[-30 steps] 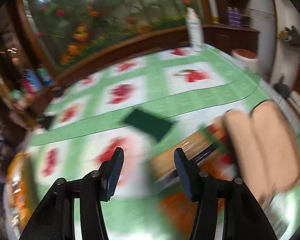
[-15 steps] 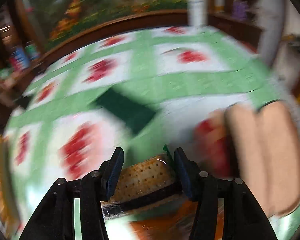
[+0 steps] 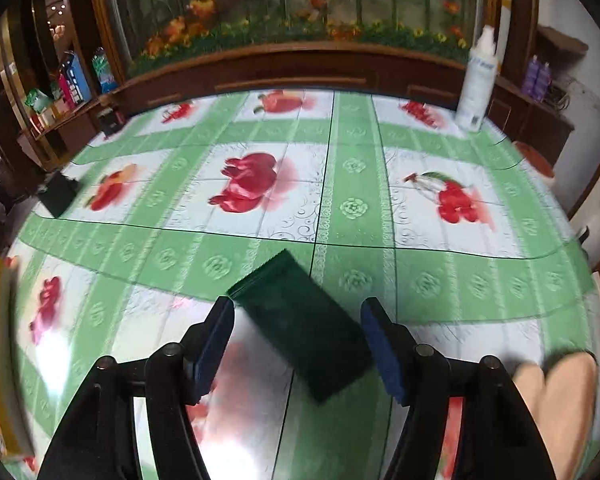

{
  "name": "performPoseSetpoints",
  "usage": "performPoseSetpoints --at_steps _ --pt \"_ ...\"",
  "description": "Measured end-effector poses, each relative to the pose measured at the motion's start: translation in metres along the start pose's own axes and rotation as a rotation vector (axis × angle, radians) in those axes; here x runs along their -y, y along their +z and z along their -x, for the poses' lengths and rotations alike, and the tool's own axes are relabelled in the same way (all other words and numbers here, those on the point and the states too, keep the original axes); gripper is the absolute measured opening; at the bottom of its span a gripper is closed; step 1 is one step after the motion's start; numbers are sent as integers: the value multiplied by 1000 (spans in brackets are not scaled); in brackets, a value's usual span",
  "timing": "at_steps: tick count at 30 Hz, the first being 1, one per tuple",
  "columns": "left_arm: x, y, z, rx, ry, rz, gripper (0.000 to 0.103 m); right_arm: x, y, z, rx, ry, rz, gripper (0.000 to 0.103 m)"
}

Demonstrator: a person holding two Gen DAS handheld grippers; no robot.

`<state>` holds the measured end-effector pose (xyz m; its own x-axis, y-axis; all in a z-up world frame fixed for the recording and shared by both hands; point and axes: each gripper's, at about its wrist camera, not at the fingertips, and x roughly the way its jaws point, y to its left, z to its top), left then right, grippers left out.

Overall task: Organize snacks
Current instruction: 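Grasp the dark green packet with the right gripper, then grasp the saltine cracker pack with the left gripper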

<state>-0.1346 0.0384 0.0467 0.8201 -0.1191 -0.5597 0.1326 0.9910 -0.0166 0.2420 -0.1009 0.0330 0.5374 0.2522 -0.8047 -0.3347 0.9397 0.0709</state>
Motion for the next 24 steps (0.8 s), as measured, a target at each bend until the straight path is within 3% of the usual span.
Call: performPoseSetpoints --at_steps 2,6,9,10,11,14,18,24 --pt "-1 0 0 -2 -3 4 91 7 5 -19 -49 7 -24 72" --pt "0 0 -1 -5 -11 0 91 10 3 -26 -52 36 -10 73" --pt "1 1 -2 -8 -11 -4 91 -5 -9 -25 -51 -15 74 73" --pt "0 1 -2 -7 -10 -4 91 -8 -11 -23 -56 7 74 68" --pt "0 1 -2 -5 -9 -1 91 -8 -12 -22 -54 12 71 51" --pt "0 1 -2 -4 -5 8 91 -14 -16 -16 -73 -2 74 48" --pt "-1 0 -2 -4 4 15 91 -16 -32 5 -80 67 14 48" --pt "-4 3 -10 -50 15 29 91 -22 -69 68 42 216 -106 48"
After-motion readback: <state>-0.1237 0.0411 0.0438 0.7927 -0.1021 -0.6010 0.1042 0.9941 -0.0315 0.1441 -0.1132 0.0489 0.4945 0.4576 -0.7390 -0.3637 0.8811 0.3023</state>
